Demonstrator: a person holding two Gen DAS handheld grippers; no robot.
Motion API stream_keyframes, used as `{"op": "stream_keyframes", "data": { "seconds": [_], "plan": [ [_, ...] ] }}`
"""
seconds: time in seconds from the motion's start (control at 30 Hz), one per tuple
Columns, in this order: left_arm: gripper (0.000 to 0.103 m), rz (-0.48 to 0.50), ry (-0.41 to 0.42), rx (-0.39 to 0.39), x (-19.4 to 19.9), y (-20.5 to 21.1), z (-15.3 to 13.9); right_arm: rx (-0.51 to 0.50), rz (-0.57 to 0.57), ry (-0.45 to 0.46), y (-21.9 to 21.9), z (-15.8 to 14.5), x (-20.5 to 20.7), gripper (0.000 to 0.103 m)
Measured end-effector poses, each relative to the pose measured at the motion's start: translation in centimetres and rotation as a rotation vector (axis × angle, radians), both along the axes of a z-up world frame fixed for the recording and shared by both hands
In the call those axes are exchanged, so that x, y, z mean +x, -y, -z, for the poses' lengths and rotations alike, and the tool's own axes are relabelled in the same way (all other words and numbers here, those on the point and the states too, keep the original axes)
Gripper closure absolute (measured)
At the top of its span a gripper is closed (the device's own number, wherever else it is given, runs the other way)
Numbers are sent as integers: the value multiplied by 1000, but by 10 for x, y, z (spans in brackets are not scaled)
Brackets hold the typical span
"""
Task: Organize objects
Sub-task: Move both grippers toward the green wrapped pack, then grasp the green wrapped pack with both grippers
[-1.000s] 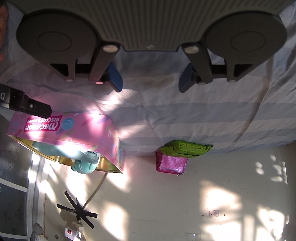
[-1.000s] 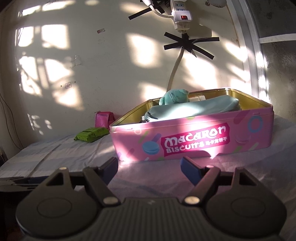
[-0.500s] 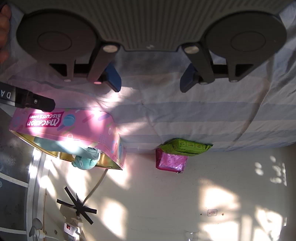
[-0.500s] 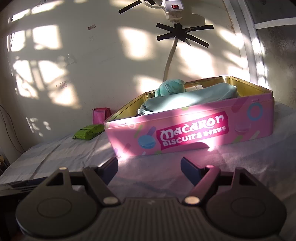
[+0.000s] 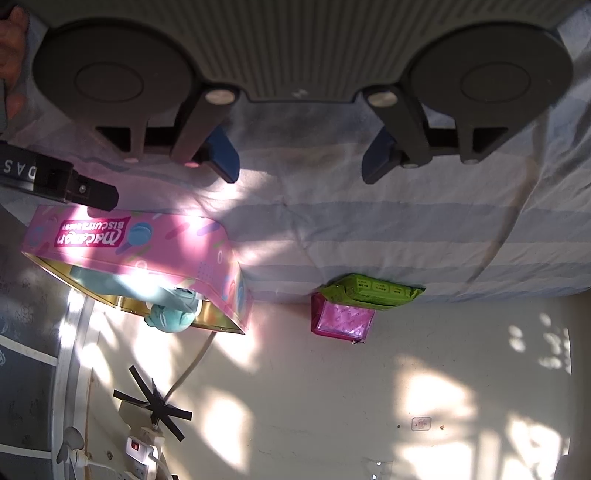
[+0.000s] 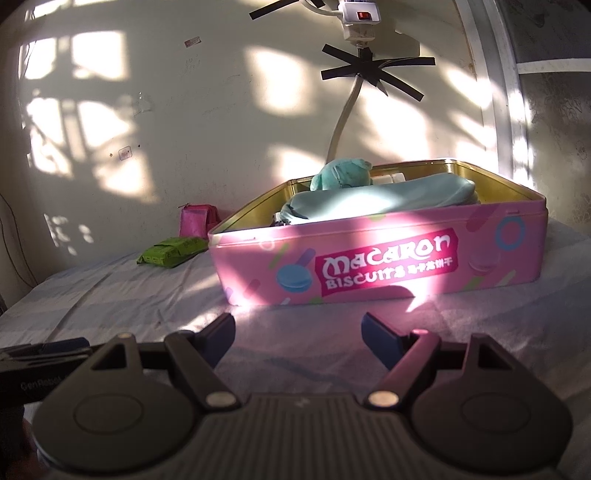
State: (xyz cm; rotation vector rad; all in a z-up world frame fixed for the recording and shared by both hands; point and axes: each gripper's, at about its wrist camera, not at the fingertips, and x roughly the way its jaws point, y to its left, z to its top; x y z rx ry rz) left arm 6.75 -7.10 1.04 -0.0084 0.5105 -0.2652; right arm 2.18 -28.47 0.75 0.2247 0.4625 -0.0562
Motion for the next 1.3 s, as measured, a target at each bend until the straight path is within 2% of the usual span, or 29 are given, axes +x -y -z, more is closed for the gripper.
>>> {"op": "stream_keyframes", "data": {
  "seconds": [0.1, 0.3, 0.43, 0.53, 0.63, 0.7, 0.73, 0.8, 0.9, 1.03, 1.13, 1.17, 1.23, 1.27, 1.3],
  "plan": [
    [27, 5, -16, -4, 1, -4, -1, -14, -15, -2, -5, -2, 0, 25],
    [25, -16, -18, 30, 13, -43, -8, -69, -166, -11, -43, -6, 4, 26],
    [22, -111, 17, 71, 29, -90, -18, -101, -294, -17, -76, -13, 17, 26],
    [22, -202, 34, 63, 39, -125, -19, -131, -400, -24, -105, -19, 36, 26],
    [22, -281, 5, -9, 48, -154, -8, -142, -451, -19, -128, -26, 67, 26],
    [24, -282, -62, -74, 55, -163, -3, -169, -458, -22, -143, -28, 100, 25],
    [23, -278, -44, -102, 54, -166, -4, -175, -455, -36, -149, -28, 119, 23],
    [23, -273, -21, -111, 52, -165, -5, -175, -438, -65, -157, -26, 154, 21],
    [23, -259, -19, -112, 54, -163, -5, -241, -401, -86, -169, -17, 207, 4],
    [23, -260, -58, -150, 61, -171, -2, -366, -380, -118, -180, -4, 260, 2],
    [22, -265, -87, -185, 66, -177, 0, -319, -419, -192, -177, 3, 294, 3],
    [22, -265, -89, -186, 67, -177, 0, -293, -428, -236, -177, 6, 305, 0],
    [21, -261, -90, -171, 67, -175, 0, -240, -409, -262, -173, 8, 316, 1],
    [20, -259, -89, -167, 67, -174, 0, -231, -406, -265, -171, 9, 318, 2],
    [20, -259, -90, -167, 67, -174, 0, -229, -406, -259, -170, 9, 316, 8]
  ]
}}
